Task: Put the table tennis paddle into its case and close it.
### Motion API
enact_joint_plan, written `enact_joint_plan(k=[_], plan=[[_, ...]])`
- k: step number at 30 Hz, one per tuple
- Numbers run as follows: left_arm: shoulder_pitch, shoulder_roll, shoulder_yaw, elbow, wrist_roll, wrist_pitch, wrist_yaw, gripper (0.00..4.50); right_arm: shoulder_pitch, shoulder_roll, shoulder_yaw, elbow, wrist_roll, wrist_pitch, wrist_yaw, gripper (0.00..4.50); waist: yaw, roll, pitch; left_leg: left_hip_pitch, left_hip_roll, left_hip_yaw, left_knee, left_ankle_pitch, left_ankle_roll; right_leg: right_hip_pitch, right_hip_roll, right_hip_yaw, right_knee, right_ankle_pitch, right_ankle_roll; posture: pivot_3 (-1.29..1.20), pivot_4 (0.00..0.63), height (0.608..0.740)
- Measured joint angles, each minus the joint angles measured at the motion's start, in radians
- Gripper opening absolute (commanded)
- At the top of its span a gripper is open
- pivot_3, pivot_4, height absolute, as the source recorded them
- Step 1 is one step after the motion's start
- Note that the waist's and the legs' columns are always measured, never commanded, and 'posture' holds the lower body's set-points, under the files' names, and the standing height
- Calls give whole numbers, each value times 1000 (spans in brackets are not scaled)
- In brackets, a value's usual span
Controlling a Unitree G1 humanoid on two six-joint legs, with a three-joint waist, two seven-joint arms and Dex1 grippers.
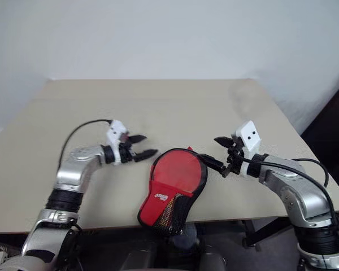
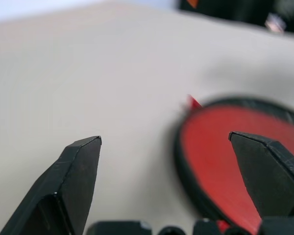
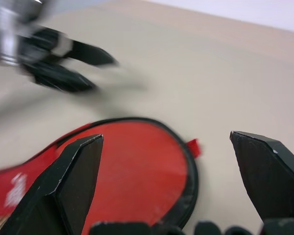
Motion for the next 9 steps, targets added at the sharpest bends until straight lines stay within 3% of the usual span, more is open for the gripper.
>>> enact_joint_plan(k=[4, 9], plan=[[87, 86, 96, -31, -37, 15, 24, 4460, 0, 26, -7, 32, -8, 22, -49, 4500, -3, 1, 0, 1, 0, 1, 0, 0, 0, 0, 1, 1, 0, -1, -1, 0, 0, 715], [195, 101, 125, -64, -42, 21, 80, 4460, -33, 62, 7, 103, -25, 24, -65, 4500, 1, 2, 0, 1, 0, 1, 0, 0, 0, -1, 1, 4, 1, -1, -1, 0, 0, 715]])
